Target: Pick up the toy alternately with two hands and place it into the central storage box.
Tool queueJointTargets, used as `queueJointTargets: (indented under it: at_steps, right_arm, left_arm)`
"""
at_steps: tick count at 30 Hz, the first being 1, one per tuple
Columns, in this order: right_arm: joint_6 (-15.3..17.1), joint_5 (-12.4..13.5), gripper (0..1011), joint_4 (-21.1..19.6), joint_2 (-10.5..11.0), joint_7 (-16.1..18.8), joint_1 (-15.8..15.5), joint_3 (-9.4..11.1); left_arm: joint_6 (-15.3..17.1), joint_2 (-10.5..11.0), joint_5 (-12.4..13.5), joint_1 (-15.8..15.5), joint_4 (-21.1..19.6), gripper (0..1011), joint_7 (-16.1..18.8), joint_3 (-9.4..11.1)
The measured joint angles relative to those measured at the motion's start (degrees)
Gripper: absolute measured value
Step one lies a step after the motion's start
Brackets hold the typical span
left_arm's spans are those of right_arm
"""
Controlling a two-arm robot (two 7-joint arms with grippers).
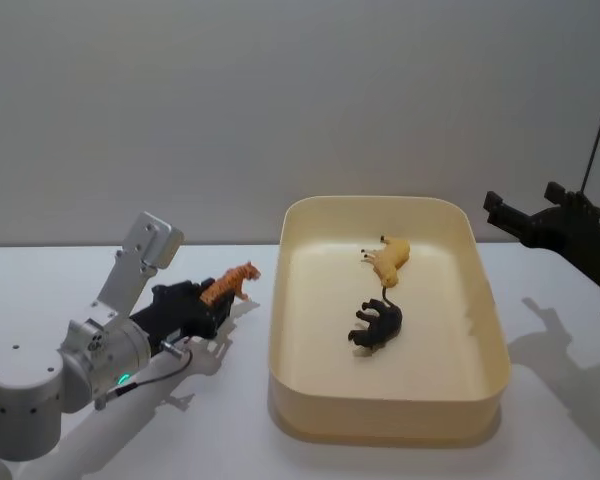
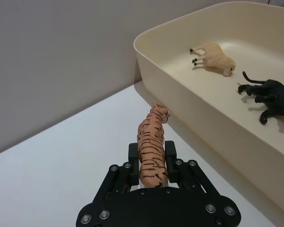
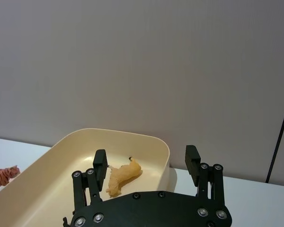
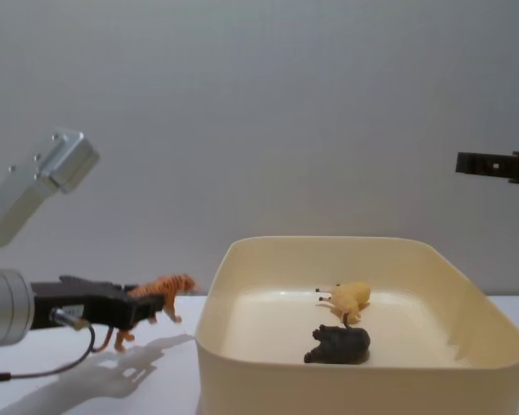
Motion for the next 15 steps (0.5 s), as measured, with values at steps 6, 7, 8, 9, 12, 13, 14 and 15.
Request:
queueJointTargets:
  at_steps: [6,7,8,9,12,13,14,15]
  right_arm:
    - [0.0,0.0,1001,0.0,0.0,0.0,0.0,0.0]
    - [0.0,0.0,1001,0.0,0.0,0.0,0.0,0.0]
    - [0.0,0.0,1001,0.0,0.0,0.0,0.0,0.0]
    - [0.0,0.0,1001,0.0,0.0,0.0,0.0,0.0]
    - [0.0,0.0,1001,0.0,0.0,-0.01,0.0,0.0]
    - [0.0,0.0,1001,0.0,0.0,-0.01,0.0,0.0]
    - [0.0,0.0,1001,0.0,0.0,-0.01,0.0,0.0]
    - [0.0,0.0,1001,0.0,0.0,0.0,0.0,0.0]
  left_arm:
    - [-1.12,0.43,0.52,0.96,-3.57,298,3.18,-0.2]
    - [-1.23,0.48,0.58,1.07,-4.15,298,3.5,-0.23]
    - [-1.33,0.5,0.65,1.15,-4.58,298,3.77,-0.24]
    - [-1.54,0.54,0.8,1.27,-5.43,298,4.22,-0.26]
    - [-1.84,0.54,1.04,1.37,-6.99,298,4.7,-0.26]
    - [-1.9,0.53,1.1,1.37,-7.23,298,4.73,-0.26]
    - [-1.96,0.48,1.15,1.37,-7.63,298,4.73,-0.26]
    - [-2.06,0.37,1.25,1.31,-8.14,298,4.69,-0.23]
